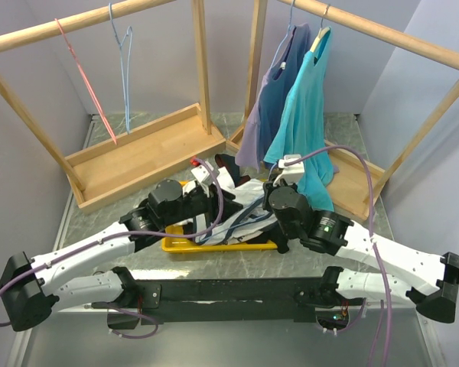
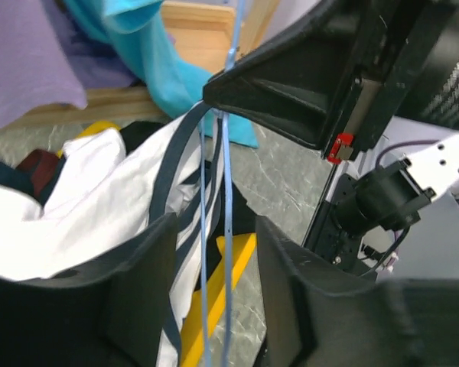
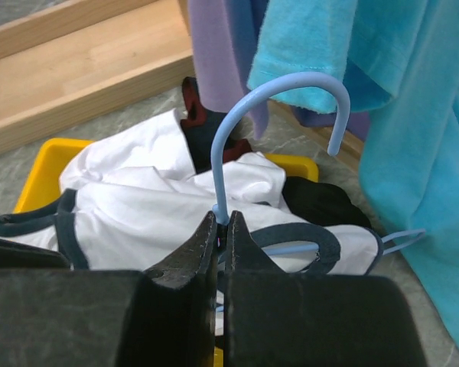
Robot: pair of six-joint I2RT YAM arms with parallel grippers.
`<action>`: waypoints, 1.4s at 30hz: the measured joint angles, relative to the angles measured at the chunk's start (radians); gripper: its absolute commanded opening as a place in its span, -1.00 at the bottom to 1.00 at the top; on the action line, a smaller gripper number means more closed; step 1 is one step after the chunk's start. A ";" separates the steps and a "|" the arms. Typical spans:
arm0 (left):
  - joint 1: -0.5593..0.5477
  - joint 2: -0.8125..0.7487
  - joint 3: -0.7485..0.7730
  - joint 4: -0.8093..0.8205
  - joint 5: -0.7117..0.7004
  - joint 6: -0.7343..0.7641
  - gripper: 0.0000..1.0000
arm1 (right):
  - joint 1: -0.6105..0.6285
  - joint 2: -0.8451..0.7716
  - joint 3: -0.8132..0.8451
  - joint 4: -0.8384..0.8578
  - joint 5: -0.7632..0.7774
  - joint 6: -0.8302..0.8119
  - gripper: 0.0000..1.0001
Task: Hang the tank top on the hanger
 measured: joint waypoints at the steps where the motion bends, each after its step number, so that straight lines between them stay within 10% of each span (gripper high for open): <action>1: 0.000 0.002 0.006 -0.010 -0.009 -0.013 0.07 | 0.001 0.010 0.000 -0.003 0.014 0.007 -1.00; 17: 0.095 -0.250 -0.060 -0.389 -0.202 -0.314 0.13 | 0.048 0.132 0.051 -0.111 0.211 0.105 -1.00; 32: 0.097 -0.144 -0.227 -0.376 -0.097 -0.423 0.16 | 0.051 0.127 0.051 -0.127 0.234 0.114 -1.00; 38: 0.097 -0.083 -0.261 -0.307 -0.054 -0.438 -0.19 | 0.051 0.127 0.051 -0.134 0.241 0.120 -1.00; 42: 0.100 -0.076 -0.273 -0.290 -0.037 -0.443 -0.77 | 0.051 0.128 0.053 -0.146 0.257 0.130 -1.00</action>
